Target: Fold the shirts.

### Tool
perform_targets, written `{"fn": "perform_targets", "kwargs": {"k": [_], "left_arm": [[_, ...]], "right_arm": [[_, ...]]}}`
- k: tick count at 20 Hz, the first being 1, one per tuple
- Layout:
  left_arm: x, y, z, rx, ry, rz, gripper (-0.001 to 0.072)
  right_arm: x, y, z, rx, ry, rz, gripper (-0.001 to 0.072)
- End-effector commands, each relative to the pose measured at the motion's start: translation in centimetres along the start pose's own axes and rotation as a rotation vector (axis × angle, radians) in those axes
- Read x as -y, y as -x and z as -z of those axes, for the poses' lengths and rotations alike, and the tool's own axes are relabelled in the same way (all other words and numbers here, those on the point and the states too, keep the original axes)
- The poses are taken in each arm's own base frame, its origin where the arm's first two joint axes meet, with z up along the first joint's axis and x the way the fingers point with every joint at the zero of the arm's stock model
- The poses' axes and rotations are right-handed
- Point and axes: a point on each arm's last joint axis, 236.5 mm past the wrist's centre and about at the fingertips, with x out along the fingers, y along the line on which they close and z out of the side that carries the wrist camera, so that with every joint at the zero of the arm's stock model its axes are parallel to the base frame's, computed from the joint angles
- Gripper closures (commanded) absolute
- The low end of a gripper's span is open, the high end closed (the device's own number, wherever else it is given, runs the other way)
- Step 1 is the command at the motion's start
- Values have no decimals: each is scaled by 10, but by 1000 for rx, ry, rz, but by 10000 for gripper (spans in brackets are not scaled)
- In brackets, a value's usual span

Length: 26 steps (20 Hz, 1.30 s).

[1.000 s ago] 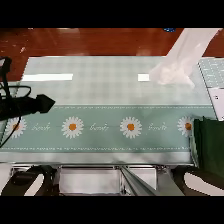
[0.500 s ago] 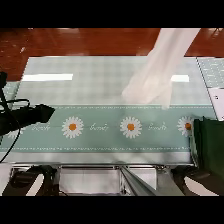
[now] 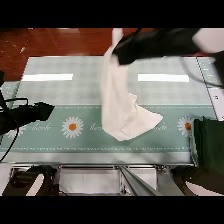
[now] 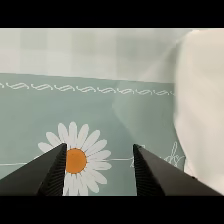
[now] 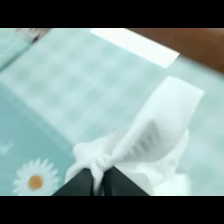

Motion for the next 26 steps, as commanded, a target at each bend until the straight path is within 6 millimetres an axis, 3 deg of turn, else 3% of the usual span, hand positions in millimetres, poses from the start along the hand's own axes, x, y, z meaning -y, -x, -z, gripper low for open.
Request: {"fn": "perform_targets", "kwargs": {"k": [1, 3, 5, 6, 7, 9, 11, 13, 15, 16, 17, 19, 21, 23, 26], "left_arm": [[3, 0, 0, 2, 5, 11, 199], [8, -1, 0, -4, 18, 32, 200], [11, -4, 2, -16, 32, 49, 199], [12, -7, 4, -26, 42, 57, 199], [13, -11, 7, -43, 54, 63, 199], [9, -23, 18, -93, 70, 61, 199], [-8, -30, 18, -112, 33, 0, 199], [-30, -35, 15, -120, 73, -54, 199], [-41, -44, 21, -168, 190, -61, 199], [-36, -53, 29, -203, 248, -26, 199], [-27, -65, 41, -257, 311, 25, 199], [-7, -92, 69, -377, 388, 126, 199], [3, -120, 95, -468, 448, 170, 199], [11, -145, 104, -507, 497, 202, 199], [25, -179, 92, -445, 579, 267, 199]], "right_arm": [[-28, -88, 101, -257, -64, -102, 686], [-21, -119, 137, -352, -95, -95, 686], [-3, -137, 157, -401, -130, -55, 685], [7, -141, 163, -418, -161, -29, 579], [14, -141, 166, -431, -173, -14, 326], [43, -124, 161, -448, -129, 56, 304], [101, -74, 134, -421, -95, 206, 305], [181, 6, 114, -362, -157, 446, 305], [243, 81, 132, -302, -339, 618, 305], [263, 106, 159, -280, -451, 663, 305], [272, 119, 189, -259, -557, 670, 305], [264, 120, 250, -227, -738, 611, 305], [240, 109, 296, -237, -830, 537, 305], [217, 100, 325, -271, -868, 491, 306], [189, 89, 346, -301, -908, 418, 305]]}}
